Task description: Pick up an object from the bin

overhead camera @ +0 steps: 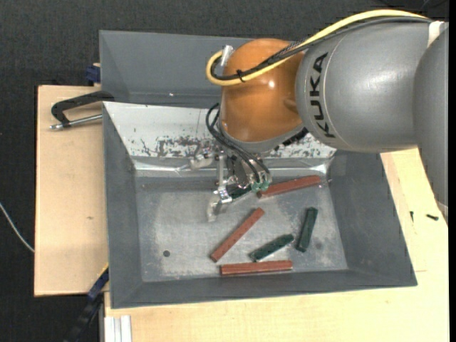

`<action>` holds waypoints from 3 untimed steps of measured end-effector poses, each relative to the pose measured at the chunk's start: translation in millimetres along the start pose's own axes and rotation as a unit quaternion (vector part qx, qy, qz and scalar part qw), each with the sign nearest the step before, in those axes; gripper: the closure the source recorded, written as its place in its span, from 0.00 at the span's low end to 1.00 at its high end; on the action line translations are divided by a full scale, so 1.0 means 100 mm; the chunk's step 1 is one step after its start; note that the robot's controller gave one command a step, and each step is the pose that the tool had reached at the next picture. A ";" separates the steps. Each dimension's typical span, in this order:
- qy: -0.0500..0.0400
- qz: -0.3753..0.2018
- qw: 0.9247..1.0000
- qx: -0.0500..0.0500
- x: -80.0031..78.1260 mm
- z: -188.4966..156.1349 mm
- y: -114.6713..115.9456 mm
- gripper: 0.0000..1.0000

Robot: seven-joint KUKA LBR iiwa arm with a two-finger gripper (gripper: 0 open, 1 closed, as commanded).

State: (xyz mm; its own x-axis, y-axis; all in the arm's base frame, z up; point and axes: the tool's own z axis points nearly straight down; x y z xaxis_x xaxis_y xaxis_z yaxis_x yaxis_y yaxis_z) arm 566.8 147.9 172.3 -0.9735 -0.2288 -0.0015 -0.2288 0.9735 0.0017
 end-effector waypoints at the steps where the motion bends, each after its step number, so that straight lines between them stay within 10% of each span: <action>1: -0.006 -0.033 0.999 0.001 0.17 0.22 -0.14 0.00; 3: -0.005 0.008 1.000 0.000 0.20 0.75 -0.46 0.00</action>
Offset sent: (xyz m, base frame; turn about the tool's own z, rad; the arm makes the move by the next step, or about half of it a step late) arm -0.0058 -0.0669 -0.1023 0.0387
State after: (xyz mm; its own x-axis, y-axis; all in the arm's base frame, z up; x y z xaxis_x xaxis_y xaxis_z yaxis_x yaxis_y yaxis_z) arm 557.6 98.9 97.3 -0.9771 -0.2123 -0.0105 -0.2123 0.9772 0.0013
